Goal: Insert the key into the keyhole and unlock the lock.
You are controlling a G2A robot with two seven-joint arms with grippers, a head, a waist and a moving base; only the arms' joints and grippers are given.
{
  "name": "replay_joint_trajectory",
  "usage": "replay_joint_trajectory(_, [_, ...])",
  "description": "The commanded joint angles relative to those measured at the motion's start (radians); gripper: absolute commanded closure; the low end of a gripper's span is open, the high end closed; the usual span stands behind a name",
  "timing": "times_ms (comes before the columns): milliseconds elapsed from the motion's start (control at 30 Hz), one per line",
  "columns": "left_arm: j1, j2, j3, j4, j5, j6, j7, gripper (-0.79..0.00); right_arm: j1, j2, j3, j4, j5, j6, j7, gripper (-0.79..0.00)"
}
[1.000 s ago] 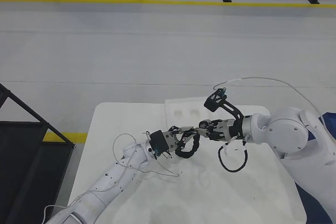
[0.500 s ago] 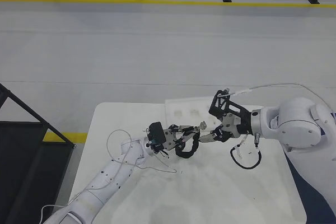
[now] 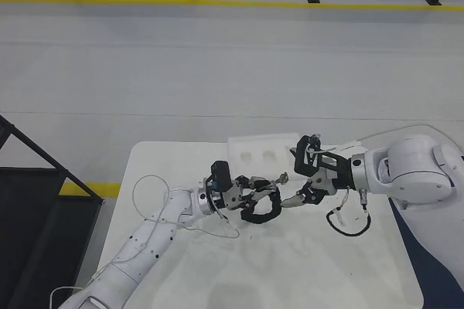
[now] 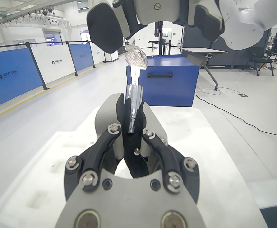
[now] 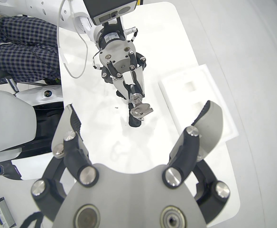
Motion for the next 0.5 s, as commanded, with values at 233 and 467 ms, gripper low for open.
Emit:
replay_joint_trajectory(233, [-0.016,-0.006,-0.003,0.011,-0.093,0.003,-0.11,0.0,-0.008,0.005,-0.012,-0.027,-0.084,-0.055,-0.055,-0.785])
replay_joint_trajectory(467, [-0.029,-0.011,-0.002,0.031,-0.132,-0.002,-0.15,0.0,0.0,0.028,-0.063,-0.039,-0.19,-0.146,-0.146,-0.785])
